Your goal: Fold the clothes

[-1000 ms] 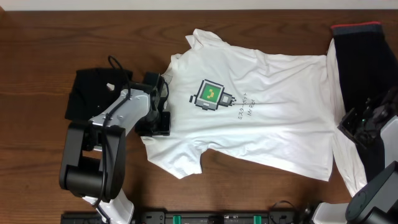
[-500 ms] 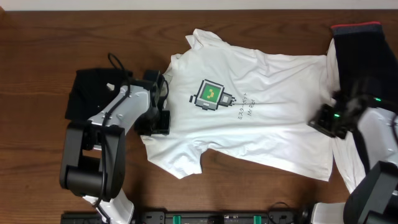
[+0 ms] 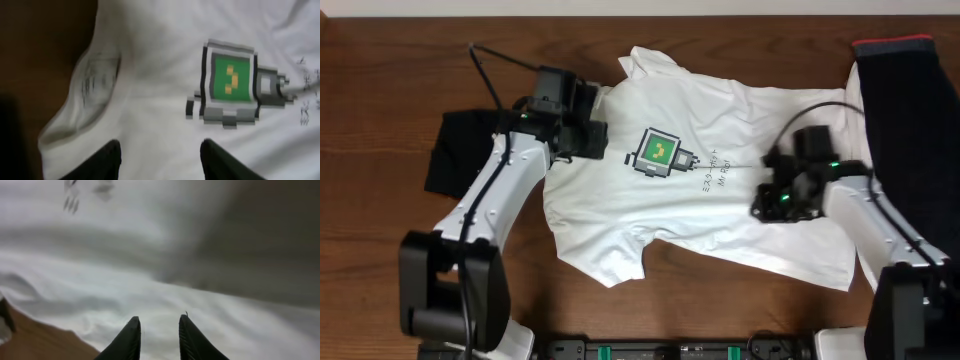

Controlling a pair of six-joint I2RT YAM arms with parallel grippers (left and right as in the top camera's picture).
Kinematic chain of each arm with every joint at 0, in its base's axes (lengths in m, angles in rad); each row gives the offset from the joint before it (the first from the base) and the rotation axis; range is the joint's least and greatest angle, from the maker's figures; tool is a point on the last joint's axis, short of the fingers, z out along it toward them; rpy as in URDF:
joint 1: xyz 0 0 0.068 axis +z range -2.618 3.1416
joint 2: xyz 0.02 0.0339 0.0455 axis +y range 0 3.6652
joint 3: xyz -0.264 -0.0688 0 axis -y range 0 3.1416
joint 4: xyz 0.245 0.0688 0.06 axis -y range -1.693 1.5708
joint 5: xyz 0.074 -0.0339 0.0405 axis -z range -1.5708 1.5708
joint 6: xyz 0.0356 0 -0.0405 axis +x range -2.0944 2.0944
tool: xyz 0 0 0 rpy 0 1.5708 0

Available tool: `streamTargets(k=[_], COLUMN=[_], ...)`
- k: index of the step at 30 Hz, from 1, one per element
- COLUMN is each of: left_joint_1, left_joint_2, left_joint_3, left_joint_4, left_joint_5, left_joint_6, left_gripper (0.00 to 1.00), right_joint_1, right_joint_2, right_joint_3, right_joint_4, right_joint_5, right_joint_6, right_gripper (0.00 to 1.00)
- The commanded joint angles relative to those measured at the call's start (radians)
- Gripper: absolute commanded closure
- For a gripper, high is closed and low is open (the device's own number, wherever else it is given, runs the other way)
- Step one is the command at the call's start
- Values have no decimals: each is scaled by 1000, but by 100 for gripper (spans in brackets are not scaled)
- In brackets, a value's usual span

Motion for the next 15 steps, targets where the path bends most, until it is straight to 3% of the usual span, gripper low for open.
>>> streamTargets(k=[1, 8, 15], left_joint_1=[-2, -2, -1], left_joint_2=[64, 187, 301], left_joint_3=[5, 5, 5], left_joint_4=[72, 216, 274], left_joint_5=[28, 27, 23], left_joint_6=[74, 88, 103], left_gripper=[47, 48, 51], right_joint_1=[82, 151, 178], right_joint_2=[-6, -6, -6], right_joint_3=[-26, -71, -105], right_joint_4=[5, -1, -40], right_joint_5=[43, 138, 122], right_joint_6=[-2, 204, 321], right_gripper=[78, 98, 99])
